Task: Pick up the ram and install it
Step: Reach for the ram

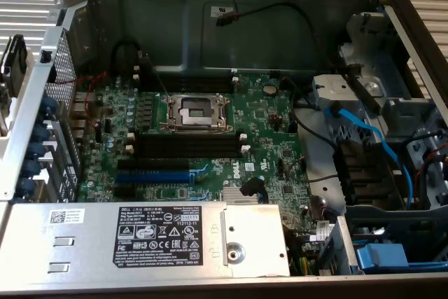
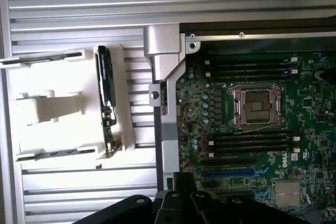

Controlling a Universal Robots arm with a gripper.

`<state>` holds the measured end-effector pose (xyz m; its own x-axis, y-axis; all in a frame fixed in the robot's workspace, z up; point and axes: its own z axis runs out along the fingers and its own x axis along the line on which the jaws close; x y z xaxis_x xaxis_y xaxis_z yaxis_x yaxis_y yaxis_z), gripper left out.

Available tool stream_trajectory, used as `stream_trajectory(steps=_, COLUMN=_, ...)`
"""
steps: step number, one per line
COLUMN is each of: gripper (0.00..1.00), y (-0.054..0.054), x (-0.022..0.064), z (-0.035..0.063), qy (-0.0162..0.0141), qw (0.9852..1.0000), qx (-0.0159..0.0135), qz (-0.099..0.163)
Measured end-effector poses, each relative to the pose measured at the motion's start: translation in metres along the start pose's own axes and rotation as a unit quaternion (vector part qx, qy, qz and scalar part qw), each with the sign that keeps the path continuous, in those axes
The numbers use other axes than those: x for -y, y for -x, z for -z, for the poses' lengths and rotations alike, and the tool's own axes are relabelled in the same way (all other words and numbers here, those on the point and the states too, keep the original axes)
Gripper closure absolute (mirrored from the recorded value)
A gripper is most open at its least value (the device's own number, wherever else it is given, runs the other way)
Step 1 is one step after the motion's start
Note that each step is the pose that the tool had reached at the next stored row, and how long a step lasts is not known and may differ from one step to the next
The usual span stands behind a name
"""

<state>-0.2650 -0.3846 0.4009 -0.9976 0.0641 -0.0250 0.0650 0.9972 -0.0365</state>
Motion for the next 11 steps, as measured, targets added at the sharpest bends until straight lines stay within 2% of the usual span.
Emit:
stream_trajectory(steps=6, gripper=0.9, y=-0.027, x=0.0018, z=0.0024, qy=0.0003, qw=1.0, qx=0.0, qz=0.0)
stream_trajectory(steps=11, gripper=0.9, y=-0.05, x=0.0033, z=0.0031, qy=0.0023, qw=1.0, qx=0.0001, qz=0.0)
